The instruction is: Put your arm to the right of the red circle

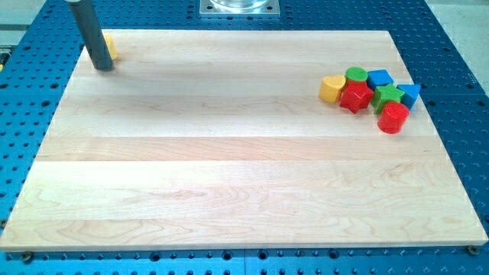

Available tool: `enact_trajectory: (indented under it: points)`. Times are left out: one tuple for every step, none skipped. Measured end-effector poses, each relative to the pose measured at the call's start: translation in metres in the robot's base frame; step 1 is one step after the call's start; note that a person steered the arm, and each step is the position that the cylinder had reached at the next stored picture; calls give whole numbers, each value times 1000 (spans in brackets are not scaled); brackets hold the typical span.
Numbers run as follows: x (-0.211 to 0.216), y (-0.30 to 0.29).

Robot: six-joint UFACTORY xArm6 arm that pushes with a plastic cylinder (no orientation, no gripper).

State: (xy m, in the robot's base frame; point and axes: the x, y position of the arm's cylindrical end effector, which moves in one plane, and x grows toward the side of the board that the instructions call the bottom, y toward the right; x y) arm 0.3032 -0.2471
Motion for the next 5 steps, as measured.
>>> enact_trajectory:
  points:
    - [81, 12]
    - [158, 42]
    - [211, 84]
    - [249, 125]
    - [251, 185]
